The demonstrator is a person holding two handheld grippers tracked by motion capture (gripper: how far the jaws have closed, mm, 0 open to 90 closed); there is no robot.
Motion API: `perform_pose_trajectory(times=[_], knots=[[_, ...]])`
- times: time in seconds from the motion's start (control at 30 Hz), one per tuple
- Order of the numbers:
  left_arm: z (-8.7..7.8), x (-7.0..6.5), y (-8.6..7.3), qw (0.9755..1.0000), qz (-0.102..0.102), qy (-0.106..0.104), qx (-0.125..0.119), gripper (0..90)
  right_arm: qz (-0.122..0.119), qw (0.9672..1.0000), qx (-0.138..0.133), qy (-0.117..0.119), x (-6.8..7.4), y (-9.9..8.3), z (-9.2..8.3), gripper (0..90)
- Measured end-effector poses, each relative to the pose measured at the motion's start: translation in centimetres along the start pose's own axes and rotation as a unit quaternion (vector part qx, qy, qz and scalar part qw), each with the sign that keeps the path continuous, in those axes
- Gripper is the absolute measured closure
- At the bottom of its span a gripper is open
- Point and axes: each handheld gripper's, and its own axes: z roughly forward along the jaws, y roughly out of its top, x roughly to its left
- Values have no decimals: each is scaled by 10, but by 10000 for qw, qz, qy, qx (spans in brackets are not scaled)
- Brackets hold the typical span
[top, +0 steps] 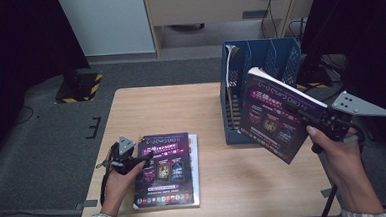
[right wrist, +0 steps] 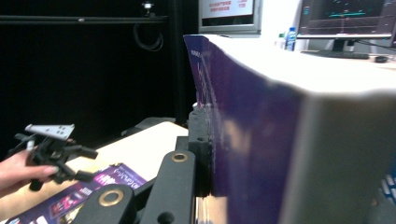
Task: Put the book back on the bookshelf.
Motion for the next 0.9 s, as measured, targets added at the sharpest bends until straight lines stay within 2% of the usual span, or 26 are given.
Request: perform_pose_trajectory(times=[0.2,0.43,0.6,0.9], knots=[[0,0,0,10000,8,-5,-1,67,6,9997,-51,-228,-6,12,5,825],[1,0,0,10000,3,-2,6,67,9,9981,-2,-609,-19,20,16,825],[0,0,0,10000,18,-3,6,67,12,9953,166,-955,-28,21,28,825],[2,-1,0,10000,31,2,23,67,67,9881,327,-1504,-47,18,56,825]])
